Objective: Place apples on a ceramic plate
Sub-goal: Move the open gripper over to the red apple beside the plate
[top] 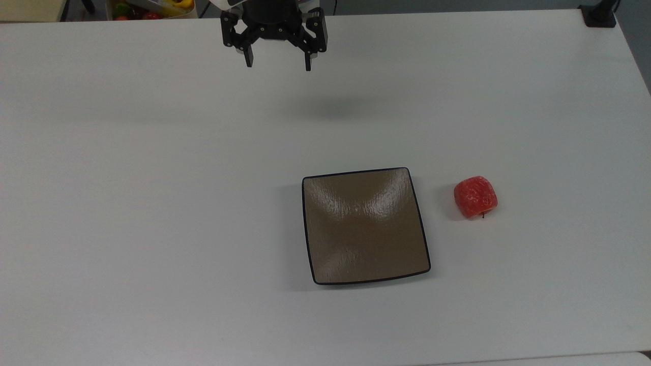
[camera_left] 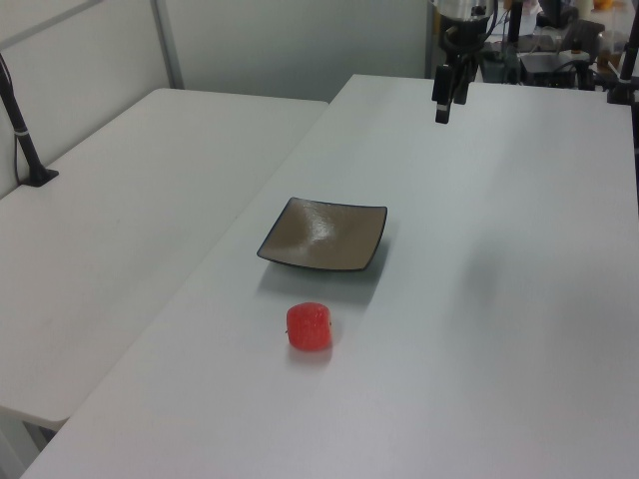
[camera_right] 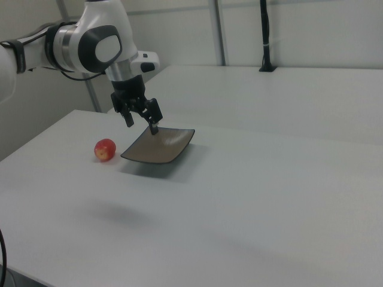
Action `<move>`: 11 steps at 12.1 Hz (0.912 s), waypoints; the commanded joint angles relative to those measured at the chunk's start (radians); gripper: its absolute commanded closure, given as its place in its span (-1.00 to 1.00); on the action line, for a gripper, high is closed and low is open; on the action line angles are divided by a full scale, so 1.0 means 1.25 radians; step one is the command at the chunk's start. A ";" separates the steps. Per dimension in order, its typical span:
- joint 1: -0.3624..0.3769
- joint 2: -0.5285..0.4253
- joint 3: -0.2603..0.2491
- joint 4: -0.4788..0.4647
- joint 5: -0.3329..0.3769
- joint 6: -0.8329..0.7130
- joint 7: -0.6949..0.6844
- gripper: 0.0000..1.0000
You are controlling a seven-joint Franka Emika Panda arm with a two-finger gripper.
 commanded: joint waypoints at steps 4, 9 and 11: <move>-0.011 -0.023 0.018 -0.037 0.011 0.027 -0.024 -1.00; 0.014 0.013 0.024 -0.029 0.006 0.131 -0.022 -1.00; 0.053 0.033 0.024 -0.015 0.007 0.191 -0.013 -1.00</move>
